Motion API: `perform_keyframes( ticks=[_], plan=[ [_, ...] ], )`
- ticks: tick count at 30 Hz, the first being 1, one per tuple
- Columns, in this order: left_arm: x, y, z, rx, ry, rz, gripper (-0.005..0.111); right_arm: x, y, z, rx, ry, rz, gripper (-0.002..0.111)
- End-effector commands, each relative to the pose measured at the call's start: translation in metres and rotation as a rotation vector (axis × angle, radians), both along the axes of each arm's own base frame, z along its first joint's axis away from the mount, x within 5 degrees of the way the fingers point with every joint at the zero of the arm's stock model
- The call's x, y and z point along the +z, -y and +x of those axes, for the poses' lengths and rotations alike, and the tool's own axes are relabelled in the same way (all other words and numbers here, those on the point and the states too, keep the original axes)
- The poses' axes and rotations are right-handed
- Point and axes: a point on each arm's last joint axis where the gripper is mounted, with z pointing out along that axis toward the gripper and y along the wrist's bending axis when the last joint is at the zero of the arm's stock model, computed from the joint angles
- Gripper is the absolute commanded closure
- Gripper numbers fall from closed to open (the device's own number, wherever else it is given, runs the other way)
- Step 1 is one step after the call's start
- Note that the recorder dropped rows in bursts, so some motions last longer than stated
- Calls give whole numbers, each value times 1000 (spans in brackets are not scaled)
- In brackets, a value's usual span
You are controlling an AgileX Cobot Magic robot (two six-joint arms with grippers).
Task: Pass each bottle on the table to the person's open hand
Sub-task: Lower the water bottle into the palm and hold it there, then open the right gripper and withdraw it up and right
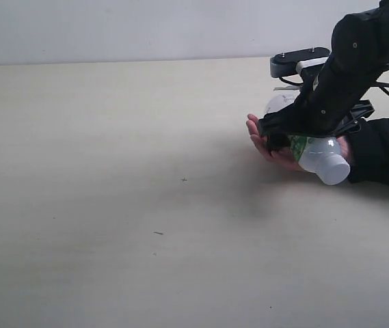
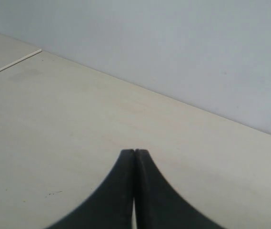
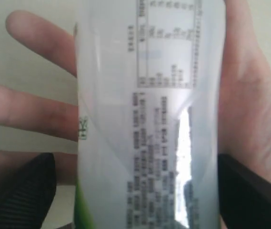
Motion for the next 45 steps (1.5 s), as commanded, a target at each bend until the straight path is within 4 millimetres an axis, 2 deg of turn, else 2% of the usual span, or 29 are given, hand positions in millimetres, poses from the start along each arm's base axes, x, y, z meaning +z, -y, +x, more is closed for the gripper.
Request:
perform_keyframes(
  ticks=[1,9,12,16,20,24,25,27,29,32,34,37,42,45],
  plan=[
    [-1,0,0,2,-1,3,107,-4,4,0,11,-8,-25,23],
    [-1,0,0,2,-1,3,107,0,4,0,16,9,-25,23],
    [-1,0,0,2,-1,3,107,20,5,3,20,46,-27,23],
    [-1,0,0,2,-1,3,107,60,6,0,12,96,-16,23],
    [-1,0,0,2,-1,3,107,101,9,-9,21,178,2,23],
    [-1,0,0,2,-1,3,107,134,15,-26,26,247,19,24],
    [-1,0,0,2,-1,3,107,140,17,-31,29,249,15,26],
    [-1,0,0,2,-1,3,107,148,20,-40,46,246,3,38],
    [-1,0,0,2,-1,3,107,151,25,-54,60,248,-3,63],
    [-1,0,0,2,-1,3,107,145,33,-82,88,320,7,109],
    [-1,0,0,2,-1,3,107,144,38,-103,78,396,54,107],
    [-1,0,0,2,-1,3,107,156,44,-139,48,507,175,108],
    [-1,0,0,2,-1,3,107,156,61,-196,32,580,233,108],
    [-1,0,0,2,-1,3,107,159,67,-223,17,621,298,108]
  ],
)
